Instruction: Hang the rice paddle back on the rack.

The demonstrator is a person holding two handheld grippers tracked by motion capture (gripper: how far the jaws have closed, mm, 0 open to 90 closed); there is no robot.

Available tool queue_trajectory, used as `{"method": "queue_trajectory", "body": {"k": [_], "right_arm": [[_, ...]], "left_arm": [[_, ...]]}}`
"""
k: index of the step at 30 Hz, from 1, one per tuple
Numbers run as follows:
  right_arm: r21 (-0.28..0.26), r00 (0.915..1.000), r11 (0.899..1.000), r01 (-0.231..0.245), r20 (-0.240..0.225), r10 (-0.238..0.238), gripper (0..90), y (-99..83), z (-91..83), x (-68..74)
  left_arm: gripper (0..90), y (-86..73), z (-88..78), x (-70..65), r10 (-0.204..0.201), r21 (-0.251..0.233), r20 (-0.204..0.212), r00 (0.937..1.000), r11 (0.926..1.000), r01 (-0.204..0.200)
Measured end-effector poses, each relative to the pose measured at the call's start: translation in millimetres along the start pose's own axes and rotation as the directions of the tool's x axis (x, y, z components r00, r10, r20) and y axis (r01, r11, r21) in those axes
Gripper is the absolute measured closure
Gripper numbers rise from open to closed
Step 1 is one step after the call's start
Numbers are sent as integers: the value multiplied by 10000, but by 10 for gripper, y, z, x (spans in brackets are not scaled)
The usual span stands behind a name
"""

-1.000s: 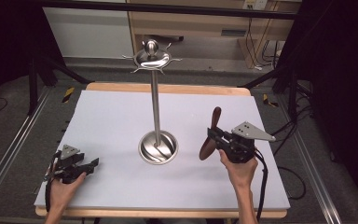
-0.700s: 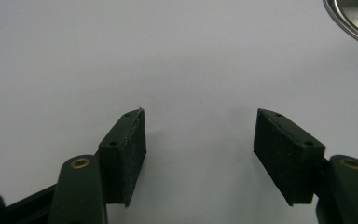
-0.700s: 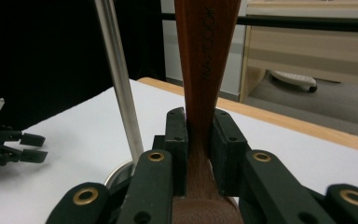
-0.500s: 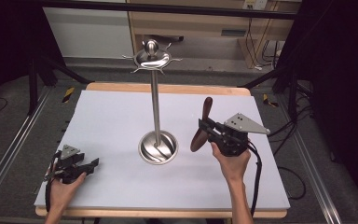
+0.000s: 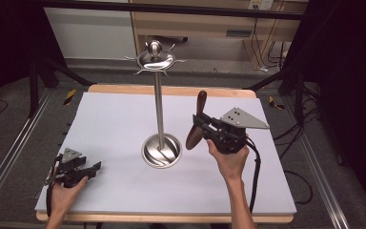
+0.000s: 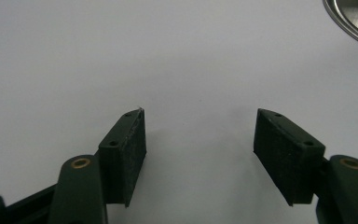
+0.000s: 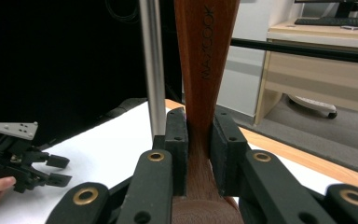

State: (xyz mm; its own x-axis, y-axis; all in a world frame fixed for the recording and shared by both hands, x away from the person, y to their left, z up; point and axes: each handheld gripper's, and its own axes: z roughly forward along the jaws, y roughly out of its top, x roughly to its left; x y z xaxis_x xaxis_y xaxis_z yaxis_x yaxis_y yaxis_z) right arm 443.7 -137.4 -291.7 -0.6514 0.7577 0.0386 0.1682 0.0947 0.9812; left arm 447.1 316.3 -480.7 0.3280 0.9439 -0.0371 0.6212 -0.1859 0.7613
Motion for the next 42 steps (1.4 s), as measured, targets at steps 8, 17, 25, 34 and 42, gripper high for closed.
{"method": "queue_trajectory", "body": {"k": [8, 17, 25, 34, 42], "right_arm": [[-224, 9994, 9993, 287, -191, -291, 785, 150, 60, 133], [-438, 9980, 9983, 378, -498, -400, 785, 263, 101, 230], [-637, 9957, 9968, 474, -760, -522, 785, 383, 169, 370], [-613, 9958, 9971, 461, -758, -508, 785, 406, 225, 417], [-699, 9962, 9966, 441, -716, -491, 785, 426, 194, 407]], "left_arm": [[336, -2, -5, 5, -33, -39, -11, 10000, 10000, 33], [337, -2, 2, 0, -46, -22, 4, 10000, 10000, 46], [337, -3, 6, -2, -25, -3, 4, 10000, 10000, 25], [337, -4, 7, -3, -23, -1, -5, 10000, 10000, 23], [337, -3, 11, -5, 20, 23, 5, 10000, 10000, -20]]}}
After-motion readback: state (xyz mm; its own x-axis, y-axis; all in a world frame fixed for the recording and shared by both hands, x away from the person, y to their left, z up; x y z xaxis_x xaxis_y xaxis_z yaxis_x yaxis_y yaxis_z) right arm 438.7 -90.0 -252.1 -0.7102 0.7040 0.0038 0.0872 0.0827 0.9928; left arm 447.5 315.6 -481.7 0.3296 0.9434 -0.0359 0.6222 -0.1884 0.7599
